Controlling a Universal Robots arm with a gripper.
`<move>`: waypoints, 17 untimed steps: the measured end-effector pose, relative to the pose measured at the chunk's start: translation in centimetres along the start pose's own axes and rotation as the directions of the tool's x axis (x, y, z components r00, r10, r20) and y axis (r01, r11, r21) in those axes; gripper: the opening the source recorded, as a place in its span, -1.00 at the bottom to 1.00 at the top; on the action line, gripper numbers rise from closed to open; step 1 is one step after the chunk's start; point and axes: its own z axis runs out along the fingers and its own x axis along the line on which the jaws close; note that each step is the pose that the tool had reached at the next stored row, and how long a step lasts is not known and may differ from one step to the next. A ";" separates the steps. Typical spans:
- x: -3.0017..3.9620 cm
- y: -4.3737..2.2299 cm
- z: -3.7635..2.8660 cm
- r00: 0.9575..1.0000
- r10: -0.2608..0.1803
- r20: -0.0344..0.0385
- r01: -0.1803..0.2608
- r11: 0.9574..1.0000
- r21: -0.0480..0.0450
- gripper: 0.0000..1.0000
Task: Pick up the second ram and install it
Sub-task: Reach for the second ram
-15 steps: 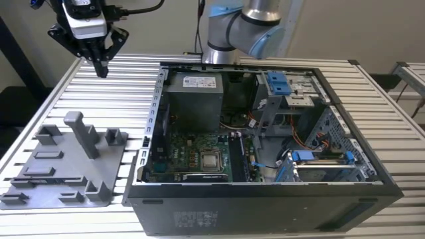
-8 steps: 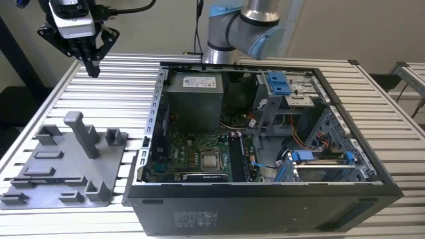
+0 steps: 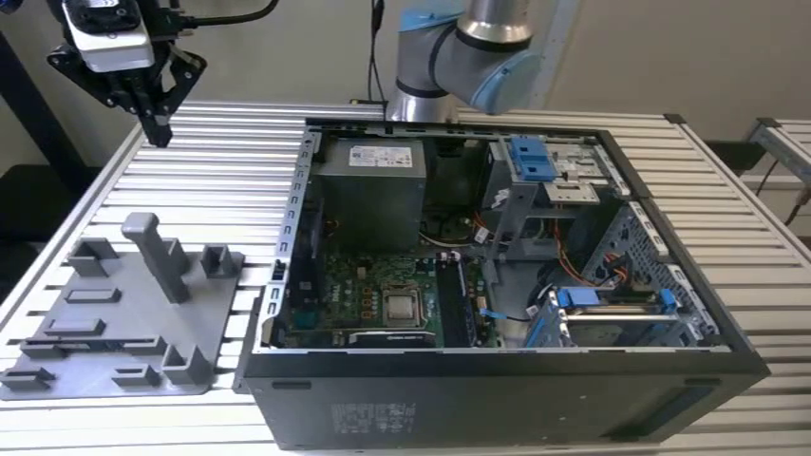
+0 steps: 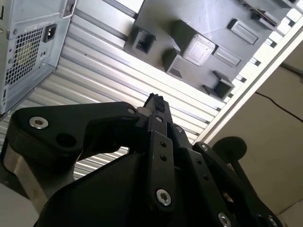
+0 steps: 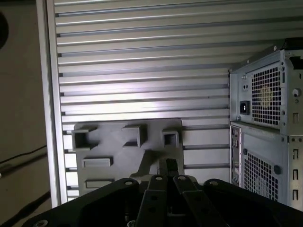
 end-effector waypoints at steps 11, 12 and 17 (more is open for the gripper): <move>2.31 -0.06 0.11 1.000 0.000 -0.005 0.000 1.000 0.000 -0.79; 2.50 -0.07 0.12 1.000 0.000 -0.005 0.000 1.000 0.000 -0.79; 4.24 -0.16 0.20 1.000 0.000 -0.006 0.000 1.000 0.000 -0.79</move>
